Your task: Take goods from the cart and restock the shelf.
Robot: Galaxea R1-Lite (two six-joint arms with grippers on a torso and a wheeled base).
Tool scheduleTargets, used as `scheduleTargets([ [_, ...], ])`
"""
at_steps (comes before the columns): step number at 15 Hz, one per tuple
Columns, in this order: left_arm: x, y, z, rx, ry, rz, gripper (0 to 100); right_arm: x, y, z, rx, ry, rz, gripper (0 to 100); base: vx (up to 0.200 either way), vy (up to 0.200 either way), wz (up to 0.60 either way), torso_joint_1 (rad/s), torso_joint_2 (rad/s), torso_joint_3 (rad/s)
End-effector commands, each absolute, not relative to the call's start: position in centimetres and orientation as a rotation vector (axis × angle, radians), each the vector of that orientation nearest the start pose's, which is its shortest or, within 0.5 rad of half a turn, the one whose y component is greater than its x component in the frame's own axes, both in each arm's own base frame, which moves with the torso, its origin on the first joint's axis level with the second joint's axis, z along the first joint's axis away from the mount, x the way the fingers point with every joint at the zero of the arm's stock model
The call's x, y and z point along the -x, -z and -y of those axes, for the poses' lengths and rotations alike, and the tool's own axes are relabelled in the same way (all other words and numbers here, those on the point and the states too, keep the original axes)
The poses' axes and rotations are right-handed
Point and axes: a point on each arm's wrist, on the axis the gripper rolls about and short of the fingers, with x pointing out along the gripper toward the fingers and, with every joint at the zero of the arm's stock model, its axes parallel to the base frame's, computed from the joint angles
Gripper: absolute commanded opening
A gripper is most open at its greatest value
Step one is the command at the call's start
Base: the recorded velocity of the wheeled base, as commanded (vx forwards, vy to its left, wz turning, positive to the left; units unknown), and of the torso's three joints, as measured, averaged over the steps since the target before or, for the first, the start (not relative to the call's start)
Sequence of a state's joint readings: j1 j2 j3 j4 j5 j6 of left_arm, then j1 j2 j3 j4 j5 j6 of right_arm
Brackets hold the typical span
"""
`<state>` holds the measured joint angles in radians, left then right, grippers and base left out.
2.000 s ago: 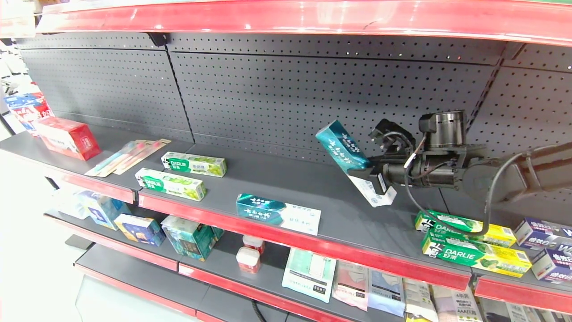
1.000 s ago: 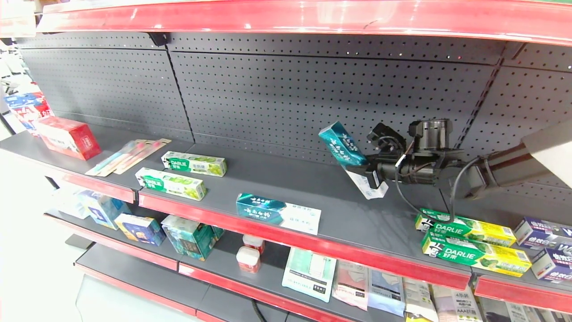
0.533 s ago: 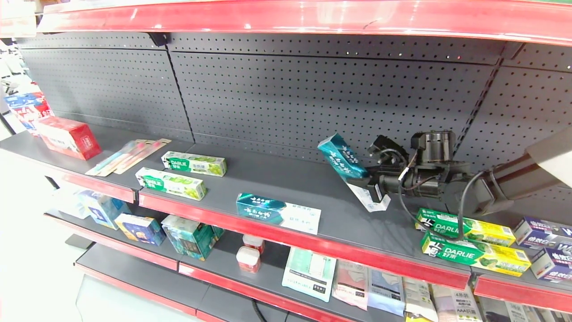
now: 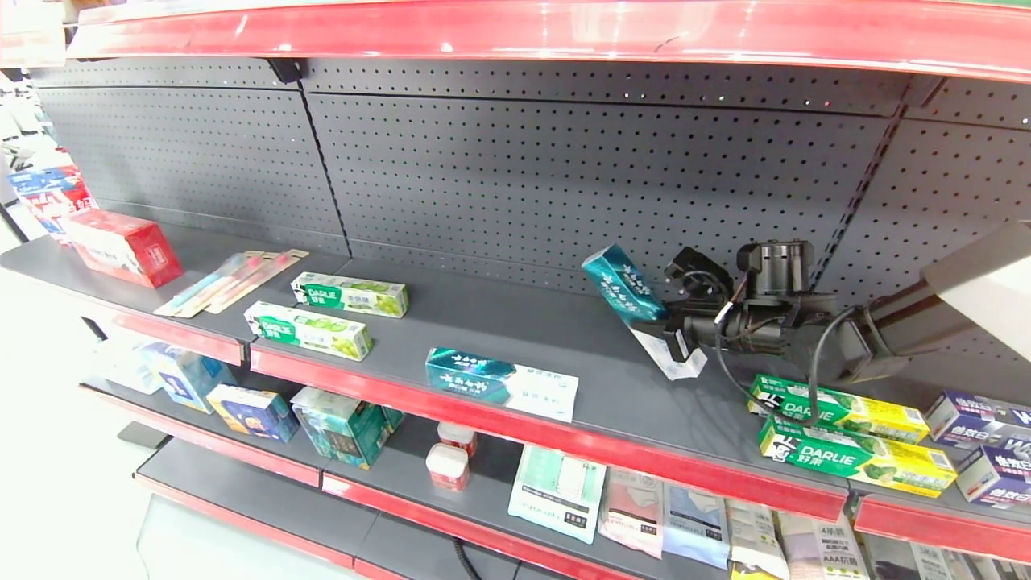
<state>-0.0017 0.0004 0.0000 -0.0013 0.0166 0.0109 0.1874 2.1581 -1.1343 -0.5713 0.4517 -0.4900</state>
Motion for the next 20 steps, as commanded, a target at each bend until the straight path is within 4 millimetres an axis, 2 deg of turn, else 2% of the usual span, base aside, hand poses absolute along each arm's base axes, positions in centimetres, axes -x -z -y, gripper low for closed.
scheduleTargets([
  [1, 2.3, -7.6, 0.0, -0.011, -0.015, 0.001, 100, -41.0, -8.8, -8.9, 0.413, -0.729, -0.299, 0, 0.000, 0.000, 0.00, 0.000, 0.00, 0.000],
  [8, 2.3, -7.6, 0.0, -0.011, -0.015, 0.001, 100, -41.4, -8.0, -11.2, 0.469, -0.786, -0.277, 0, 0.000, 0.000, 0.00, 0.000, 0.00, 0.000],
  [16, 2.3, -7.6, 0.0, -0.011, -0.015, 0.001, 100, -41.2, -7.9, -11.6, 0.486, -0.769, -0.309, 0, 0.000, 0.000, 0.00, 0.000, 0.00, 0.000],
  [17, 2.3, -7.6, 0.0, -0.011, -0.015, 0.001, 100, -41.1, -7.9, -11.8, 0.489, -0.775, -0.305, 100, 0.000, 0.000, 0.00, 0.000, 0.00, 0.000],
  [20, 2.3, -7.6, 0.0, -0.011, -0.015, 0.001, 100, -40.8, -7.8, -12.2, 0.487, -0.785, -0.312, 100, 0.000, 0.000, 0.00, 0.000, 0.00, 0.000],
])
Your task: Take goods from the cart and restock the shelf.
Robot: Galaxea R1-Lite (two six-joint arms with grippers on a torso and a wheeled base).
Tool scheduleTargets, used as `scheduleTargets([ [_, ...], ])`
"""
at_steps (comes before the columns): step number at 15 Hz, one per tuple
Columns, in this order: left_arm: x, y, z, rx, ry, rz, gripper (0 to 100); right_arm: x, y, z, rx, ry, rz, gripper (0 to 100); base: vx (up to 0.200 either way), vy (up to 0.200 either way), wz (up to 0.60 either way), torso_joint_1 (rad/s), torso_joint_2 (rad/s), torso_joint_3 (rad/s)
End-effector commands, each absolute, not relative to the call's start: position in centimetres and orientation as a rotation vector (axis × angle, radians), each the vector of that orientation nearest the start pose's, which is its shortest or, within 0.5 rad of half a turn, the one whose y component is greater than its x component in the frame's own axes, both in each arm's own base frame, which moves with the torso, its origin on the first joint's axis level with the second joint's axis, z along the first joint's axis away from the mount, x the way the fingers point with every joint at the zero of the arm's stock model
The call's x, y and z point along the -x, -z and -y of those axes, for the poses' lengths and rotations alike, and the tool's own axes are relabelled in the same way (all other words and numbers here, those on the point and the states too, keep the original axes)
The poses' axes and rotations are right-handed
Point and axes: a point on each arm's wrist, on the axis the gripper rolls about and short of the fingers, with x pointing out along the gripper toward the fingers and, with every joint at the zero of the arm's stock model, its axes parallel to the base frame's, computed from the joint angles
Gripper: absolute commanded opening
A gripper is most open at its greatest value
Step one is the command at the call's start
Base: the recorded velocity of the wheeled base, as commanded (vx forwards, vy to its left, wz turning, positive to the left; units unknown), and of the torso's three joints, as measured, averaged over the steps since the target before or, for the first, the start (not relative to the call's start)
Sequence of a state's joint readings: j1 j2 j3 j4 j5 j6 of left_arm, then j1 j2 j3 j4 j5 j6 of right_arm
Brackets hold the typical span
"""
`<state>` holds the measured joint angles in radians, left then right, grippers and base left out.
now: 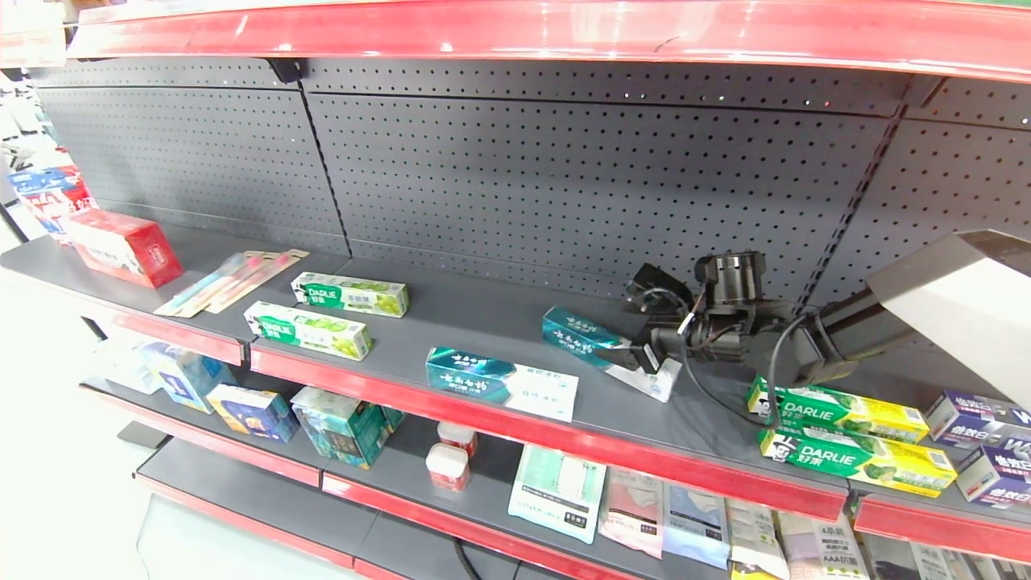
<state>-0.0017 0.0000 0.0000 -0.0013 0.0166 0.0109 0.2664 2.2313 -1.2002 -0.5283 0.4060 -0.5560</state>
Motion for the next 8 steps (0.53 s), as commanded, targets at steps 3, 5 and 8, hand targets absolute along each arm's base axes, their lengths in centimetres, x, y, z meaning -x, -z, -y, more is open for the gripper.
scheduleTargets([
  [3, 2.3, -7.6, 0.0, -0.011, -0.015, 0.001, 100, -40.9, -8.0, -12.0, 0.487, -0.754, -0.317, 100, 0.000, 0.000, 0.00, 0.000, 0.00, 0.000],
  [5, 2.3, -7.6, 0.0, -0.011, -0.015, 0.001, 100, -40.5, -8.9, -11.0, 0.467, -0.693, -0.330, 100, 0.000, 0.000, 0.00, 0.000, 0.00, 0.000],
  [8, 2.3, -7.6, 0.0, -0.011, -0.015, 0.001, 100, -38.3, -10.1, -9.1, 0.404, -0.626, -0.398, 100, 0.000, 0.000, 0.00, 0.000, 0.00, 0.000],
])
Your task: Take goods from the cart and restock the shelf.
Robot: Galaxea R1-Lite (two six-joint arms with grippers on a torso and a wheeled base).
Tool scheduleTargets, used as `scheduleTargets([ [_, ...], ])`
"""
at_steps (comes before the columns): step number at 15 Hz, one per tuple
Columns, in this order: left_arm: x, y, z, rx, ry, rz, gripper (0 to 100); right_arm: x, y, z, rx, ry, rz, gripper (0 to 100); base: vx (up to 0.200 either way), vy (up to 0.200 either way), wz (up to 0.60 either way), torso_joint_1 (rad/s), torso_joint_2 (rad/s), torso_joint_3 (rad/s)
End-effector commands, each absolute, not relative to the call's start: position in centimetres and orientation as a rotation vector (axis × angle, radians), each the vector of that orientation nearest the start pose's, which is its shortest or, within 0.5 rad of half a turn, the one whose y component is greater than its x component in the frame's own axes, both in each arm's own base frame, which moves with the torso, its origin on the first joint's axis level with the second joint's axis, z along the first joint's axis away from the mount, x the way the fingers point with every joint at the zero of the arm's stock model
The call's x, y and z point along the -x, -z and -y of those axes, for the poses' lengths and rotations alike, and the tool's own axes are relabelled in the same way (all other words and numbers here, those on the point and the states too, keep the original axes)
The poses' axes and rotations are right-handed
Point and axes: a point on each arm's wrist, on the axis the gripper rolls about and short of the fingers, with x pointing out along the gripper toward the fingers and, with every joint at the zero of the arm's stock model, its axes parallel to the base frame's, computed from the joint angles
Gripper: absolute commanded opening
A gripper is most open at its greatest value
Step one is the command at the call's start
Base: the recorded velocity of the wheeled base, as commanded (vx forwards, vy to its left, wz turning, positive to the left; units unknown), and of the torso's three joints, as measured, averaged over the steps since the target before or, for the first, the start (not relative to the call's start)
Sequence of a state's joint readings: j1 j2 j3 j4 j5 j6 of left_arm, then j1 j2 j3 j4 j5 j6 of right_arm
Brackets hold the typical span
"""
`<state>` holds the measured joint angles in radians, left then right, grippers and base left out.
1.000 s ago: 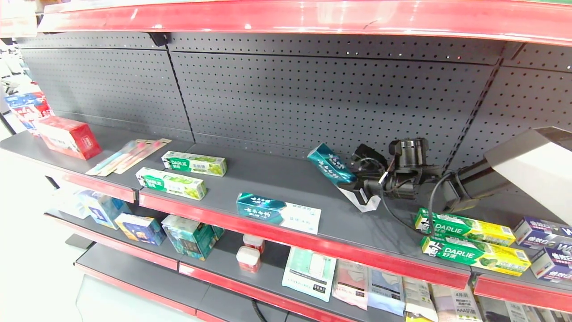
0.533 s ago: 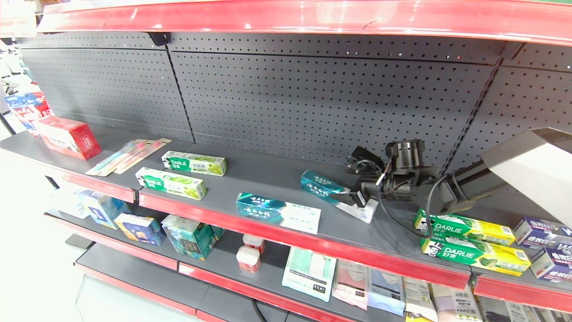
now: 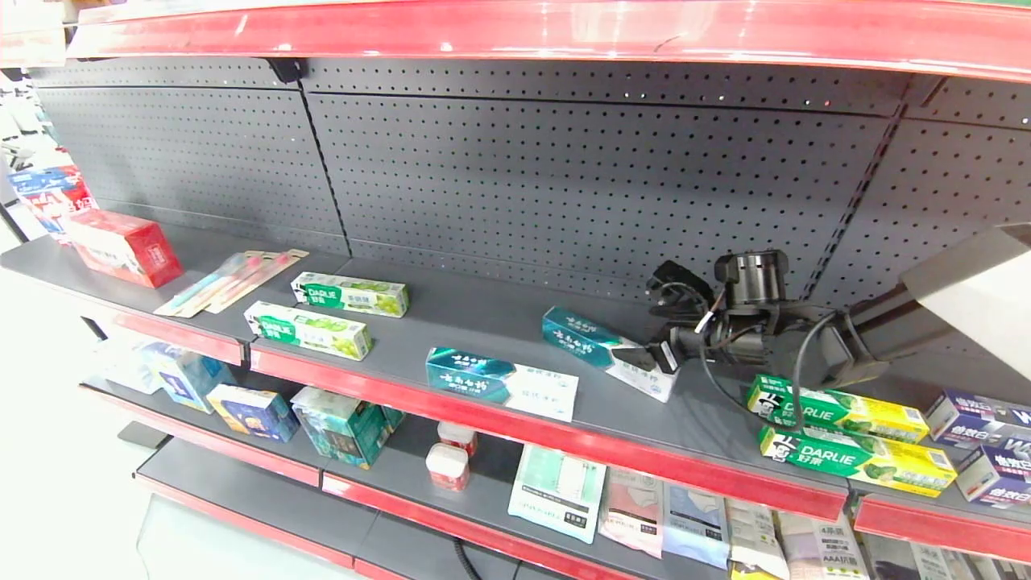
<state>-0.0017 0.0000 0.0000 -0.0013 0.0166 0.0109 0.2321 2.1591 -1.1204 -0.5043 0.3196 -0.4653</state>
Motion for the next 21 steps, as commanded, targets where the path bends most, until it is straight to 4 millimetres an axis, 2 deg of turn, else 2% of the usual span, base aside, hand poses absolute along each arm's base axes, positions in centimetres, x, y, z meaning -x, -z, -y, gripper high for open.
scheduleTargets([
  [1, 2.3, -7.6, 0.0, -0.011, -0.015, 0.001, 100, -37.4, -10.6, -8.3, 0.392, -0.609, -0.406, 100, 0.000, 0.000, 0.00, 0.000, 0.00, 0.000],
  [3, 2.3, -7.6, 0.0, -0.011, -0.015, 0.001, 100, -36.2, -11.0, -7.3, 0.393, -0.589, -0.417, 100, 0.000, 0.000, 0.00, 0.000, 0.00, 0.000],
  [6, 2.3, -7.6, 0.0, -0.011, -0.015, 0.001, 100, -34.5, -9.5, -6.4, 0.387, -0.584, -0.494, 100, 0.000, 0.000, 0.00, 0.000, 0.00, 0.000],
  [9, 2.3, -7.6, 0.0, -0.011, -0.015, 0.001, 100, -33.8, -8.6, -6.4, 0.417, -0.608, -0.520, 100, 0.000, 0.000, 0.00, 0.000, 0.00, 0.000],
  [14, 2.3, -7.6, 0.0, -0.011, -0.015, 0.001, 100, -34.4, -7.7, -6.5, 0.429, -0.615, -0.538, 100, 0.000, 0.000, 0.00, 0.000, 0.00, 0.000],
  [17, 2.3, -7.6, 0.0, -0.011, -0.015, 0.001, 100, -34.8, -6.4, -6.6, 0.424, -0.621, -0.568, 100, 0.000, 0.000, 0.00, 0.000, 0.00, 0.000],
  [21, 2.3, -7.6, 0.0, -0.011, -0.015, 0.001, 100, -36.0, -6.4, -7.1, 0.421, -0.621, -0.548, 100, 0.000, 0.000, 0.00, 0.000, 0.00, 0.000],
])
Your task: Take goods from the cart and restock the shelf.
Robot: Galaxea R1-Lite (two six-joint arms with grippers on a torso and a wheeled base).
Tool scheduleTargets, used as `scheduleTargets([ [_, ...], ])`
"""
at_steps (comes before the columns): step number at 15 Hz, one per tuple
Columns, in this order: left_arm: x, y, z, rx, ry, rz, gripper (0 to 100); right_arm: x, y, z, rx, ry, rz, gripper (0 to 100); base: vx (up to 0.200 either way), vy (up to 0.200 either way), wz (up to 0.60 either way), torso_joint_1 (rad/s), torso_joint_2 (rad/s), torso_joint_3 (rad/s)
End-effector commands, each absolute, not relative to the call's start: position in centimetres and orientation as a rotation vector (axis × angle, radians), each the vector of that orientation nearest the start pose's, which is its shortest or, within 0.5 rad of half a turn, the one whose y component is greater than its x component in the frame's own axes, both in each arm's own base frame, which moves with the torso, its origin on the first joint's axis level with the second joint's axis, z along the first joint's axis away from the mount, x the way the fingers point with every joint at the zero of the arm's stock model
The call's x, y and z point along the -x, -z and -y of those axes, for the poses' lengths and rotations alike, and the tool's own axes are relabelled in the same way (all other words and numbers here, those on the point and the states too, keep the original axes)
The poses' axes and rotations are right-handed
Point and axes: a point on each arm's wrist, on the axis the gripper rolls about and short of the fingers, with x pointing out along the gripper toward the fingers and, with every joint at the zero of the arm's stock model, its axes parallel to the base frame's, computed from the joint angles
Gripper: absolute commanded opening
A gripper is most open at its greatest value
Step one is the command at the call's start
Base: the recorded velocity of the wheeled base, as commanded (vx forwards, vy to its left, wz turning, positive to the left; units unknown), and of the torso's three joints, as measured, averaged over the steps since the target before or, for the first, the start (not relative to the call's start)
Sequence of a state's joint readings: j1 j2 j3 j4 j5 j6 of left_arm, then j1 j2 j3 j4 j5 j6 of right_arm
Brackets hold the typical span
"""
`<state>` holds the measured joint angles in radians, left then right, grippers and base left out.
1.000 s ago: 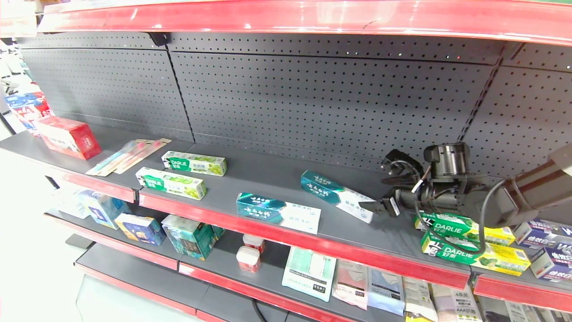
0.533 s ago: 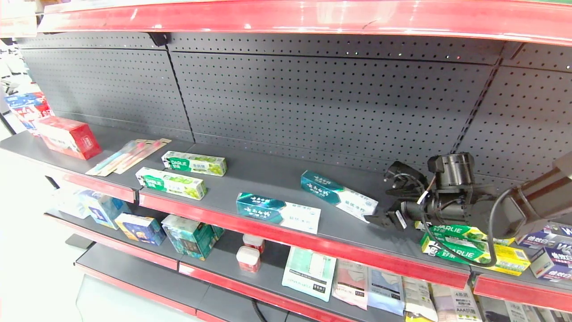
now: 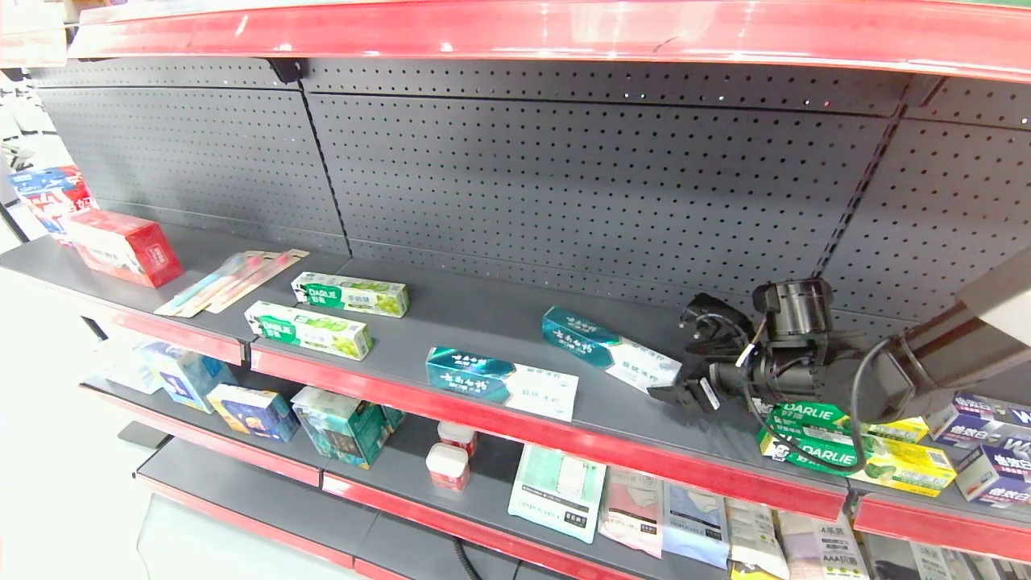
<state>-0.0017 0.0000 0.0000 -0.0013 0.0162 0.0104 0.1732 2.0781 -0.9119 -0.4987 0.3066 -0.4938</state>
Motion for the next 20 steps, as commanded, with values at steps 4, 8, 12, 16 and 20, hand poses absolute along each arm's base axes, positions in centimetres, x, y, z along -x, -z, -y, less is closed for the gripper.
scheduleTargets([
  [4, 2.3, -7.6, 0.0, -0.011, -0.015, 0.001, 100, -36.3, -6.2, -7.2, 0.421, -0.622, -0.552, 100, 0.000, 0.000, 0.00, 0.000, 0.00, 0.000],
  [8, 2.3, -7.6, 0.0, -0.011, -0.015, 0.001, 100, -36.9, -5.8, -7.6, 0.425, -0.631, -0.548, 100, 0.000, 0.000, 0.00, 0.000, 0.00, 0.000],
  [12, 2.3, -7.6, 0.0, -0.011, -0.015, 0.001, 100, -37.1, -5.6, -7.7, 0.425, -0.631, -0.549, 100, 0.000, 0.000, 0.00, 0.000, 0.00, 0.000],
  [16, 2.3, -7.6, 0.0, -0.011, -0.015, 0.001, 100, -37.3, -5.4, -7.8, 0.424, -0.635, -0.550, 100, 0.000, 0.000, 0.00, 0.000, 0.00, 0.000],
  [20, 2.3, -7.6, 0.0, -0.011, -0.015, 0.001, 100, -37.2, -5.3, -8.4, 0.428, -0.648, -0.548, 0, 0.000, 0.000, 0.00, 0.000, 0.00, 0.000],
])
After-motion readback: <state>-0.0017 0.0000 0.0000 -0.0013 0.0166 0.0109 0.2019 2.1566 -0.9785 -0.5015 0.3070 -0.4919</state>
